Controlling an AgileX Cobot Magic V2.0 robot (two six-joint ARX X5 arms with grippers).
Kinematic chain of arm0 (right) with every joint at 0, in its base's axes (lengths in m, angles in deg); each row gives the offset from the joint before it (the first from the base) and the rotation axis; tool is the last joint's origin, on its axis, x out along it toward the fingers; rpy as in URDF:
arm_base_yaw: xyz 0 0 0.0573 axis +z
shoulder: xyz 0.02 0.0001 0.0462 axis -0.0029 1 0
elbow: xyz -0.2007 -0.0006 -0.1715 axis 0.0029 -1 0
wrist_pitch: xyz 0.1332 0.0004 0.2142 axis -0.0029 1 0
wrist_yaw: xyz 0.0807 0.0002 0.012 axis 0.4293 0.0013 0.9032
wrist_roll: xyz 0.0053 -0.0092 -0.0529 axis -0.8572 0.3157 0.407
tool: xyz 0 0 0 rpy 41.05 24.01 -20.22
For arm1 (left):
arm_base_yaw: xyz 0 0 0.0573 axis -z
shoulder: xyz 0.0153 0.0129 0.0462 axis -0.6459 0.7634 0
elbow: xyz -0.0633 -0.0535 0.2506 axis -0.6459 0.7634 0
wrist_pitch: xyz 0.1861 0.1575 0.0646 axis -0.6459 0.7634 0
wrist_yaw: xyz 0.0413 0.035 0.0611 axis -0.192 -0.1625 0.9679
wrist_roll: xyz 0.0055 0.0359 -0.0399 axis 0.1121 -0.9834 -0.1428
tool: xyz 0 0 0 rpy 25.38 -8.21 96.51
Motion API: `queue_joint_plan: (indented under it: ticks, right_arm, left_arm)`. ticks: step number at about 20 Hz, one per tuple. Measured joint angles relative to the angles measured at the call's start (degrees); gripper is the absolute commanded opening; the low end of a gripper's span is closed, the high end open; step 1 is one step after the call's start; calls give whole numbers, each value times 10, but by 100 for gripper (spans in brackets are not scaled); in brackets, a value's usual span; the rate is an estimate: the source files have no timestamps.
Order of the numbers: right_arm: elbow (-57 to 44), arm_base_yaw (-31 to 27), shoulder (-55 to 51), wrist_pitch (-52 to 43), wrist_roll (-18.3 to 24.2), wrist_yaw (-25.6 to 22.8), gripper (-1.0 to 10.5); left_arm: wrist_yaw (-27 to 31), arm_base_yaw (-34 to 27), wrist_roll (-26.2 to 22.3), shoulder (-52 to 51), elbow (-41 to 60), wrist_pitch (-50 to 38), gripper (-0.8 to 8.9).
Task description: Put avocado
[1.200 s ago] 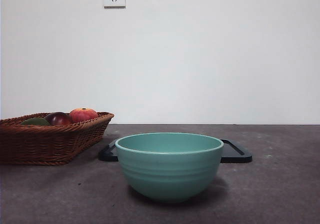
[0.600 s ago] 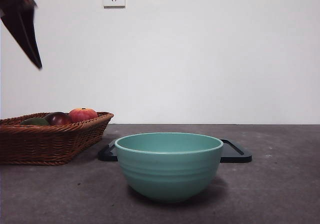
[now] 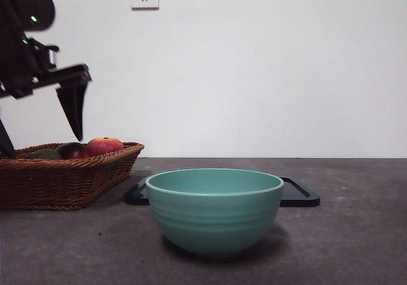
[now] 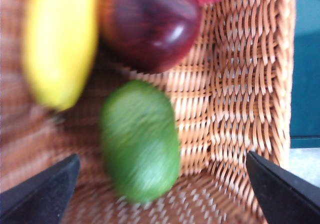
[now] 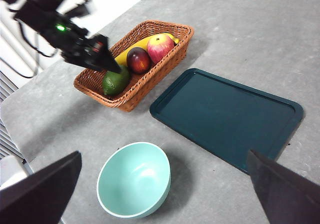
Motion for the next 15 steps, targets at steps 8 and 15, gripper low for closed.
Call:
queue_joint_plan:
  ticks: [8, 15]
  right_arm:
    - [0, 0, 0, 0, 0, 0, 568]
    - [0, 0, 0, 0, 0, 0, 568]
  left_arm:
    - [45, 12, -4, 55, -4, -15, 489]
    - [45, 12, -4, 69, -5, -20, 490]
